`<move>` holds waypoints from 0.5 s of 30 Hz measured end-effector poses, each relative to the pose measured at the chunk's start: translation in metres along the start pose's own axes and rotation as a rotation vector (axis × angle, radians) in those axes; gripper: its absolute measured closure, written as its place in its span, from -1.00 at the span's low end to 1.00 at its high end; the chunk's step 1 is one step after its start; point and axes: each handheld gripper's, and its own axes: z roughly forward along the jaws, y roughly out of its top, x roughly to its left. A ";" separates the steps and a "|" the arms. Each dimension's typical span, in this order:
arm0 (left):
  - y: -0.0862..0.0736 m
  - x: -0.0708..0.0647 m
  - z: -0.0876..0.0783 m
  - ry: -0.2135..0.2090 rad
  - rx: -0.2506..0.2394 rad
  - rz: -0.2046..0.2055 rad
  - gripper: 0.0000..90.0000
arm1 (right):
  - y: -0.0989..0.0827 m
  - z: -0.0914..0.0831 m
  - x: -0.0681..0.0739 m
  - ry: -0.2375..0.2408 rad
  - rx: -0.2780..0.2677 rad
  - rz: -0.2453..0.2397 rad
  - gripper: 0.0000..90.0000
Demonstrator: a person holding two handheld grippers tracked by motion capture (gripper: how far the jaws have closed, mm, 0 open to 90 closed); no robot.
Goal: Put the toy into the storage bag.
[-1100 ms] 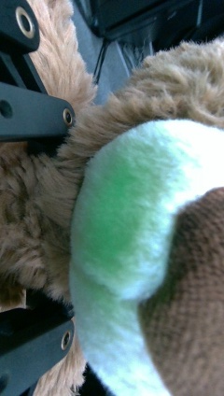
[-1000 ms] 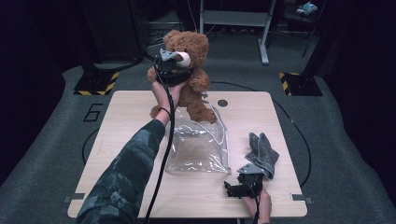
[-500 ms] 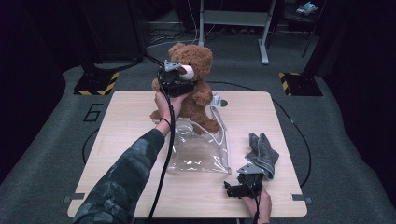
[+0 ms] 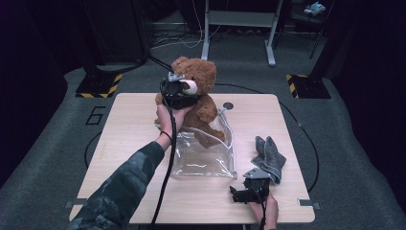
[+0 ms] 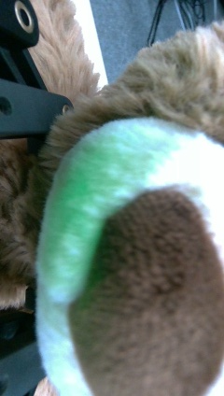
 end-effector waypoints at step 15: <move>-0.027 -0.008 0.013 0.014 0.125 -0.080 -0.07 | 0.000 0.000 0.000 -0.001 -0.001 0.001 -1.00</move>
